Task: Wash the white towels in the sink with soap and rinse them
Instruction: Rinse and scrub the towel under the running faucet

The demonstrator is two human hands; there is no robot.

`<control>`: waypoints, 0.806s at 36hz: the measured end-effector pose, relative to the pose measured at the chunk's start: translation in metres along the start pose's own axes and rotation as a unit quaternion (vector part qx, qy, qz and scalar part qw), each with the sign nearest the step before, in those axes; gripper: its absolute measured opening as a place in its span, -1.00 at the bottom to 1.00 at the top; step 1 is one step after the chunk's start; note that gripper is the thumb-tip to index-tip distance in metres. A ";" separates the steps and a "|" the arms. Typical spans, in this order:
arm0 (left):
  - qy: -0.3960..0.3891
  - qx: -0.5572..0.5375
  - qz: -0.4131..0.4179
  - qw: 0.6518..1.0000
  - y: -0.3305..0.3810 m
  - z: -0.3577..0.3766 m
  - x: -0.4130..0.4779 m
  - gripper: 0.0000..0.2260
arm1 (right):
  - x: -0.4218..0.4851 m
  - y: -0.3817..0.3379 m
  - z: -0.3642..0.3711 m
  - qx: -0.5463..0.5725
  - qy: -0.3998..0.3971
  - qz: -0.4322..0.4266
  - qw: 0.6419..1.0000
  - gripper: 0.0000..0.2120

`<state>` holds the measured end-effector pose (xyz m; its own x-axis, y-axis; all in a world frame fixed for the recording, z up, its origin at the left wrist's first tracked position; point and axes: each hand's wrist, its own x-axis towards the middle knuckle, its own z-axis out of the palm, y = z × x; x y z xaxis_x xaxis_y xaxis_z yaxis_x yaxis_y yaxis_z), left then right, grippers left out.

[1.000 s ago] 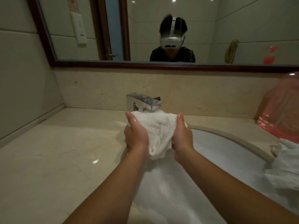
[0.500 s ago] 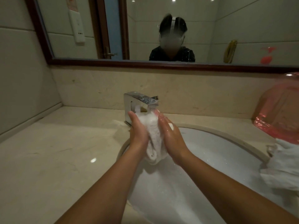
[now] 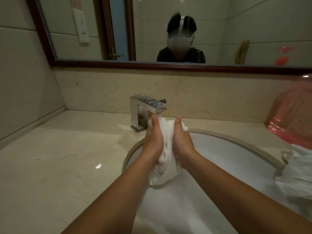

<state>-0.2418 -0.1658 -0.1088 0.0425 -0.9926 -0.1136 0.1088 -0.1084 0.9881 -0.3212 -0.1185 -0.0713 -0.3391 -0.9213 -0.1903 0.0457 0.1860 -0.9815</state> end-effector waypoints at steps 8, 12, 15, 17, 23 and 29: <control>-0.049 -0.098 -0.119 0.987 0.044 -0.006 -0.039 -0.08 | 0.009 -0.009 -0.015 0.049 -0.005 0.007 0.999 -0.35; -0.032 -0.130 -0.124 0.983 0.039 -0.009 -0.036 -0.15 | 0.015 -0.006 -0.021 0.113 0.005 0.044 0.993 -0.37; -0.014 -0.152 -0.132 0.979 0.034 -0.012 -0.031 -0.13 | 0.017 -0.006 -0.028 0.182 0.013 0.075 0.980 -0.35; 0.006 -0.161 -0.127 0.979 0.040 -0.015 -0.037 -0.20 | 0.018 -0.007 -0.030 0.219 0.006 0.083 0.972 -0.35; 0.066 -0.180 -0.075 0.979 0.047 -0.021 -0.044 -0.42 | 0.006 -0.013 -0.028 0.222 -0.089 0.023 0.971 -0.29; 0.070 -0.134 -0.059 0.987 0.033 -0.028 -0.030 0.19 | -0.003 0.000 -0.013 0.067 -0.119 -0.083 0.987 -0.41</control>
<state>-0.2119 -0.1380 -0.0761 0.1491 -0.9544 -0.2587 0.3785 -0.1866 0.9066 -0.3321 -0.1117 -0.0707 -0.1229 -0.9924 -0.0104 0.1364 -0.0065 -0.9906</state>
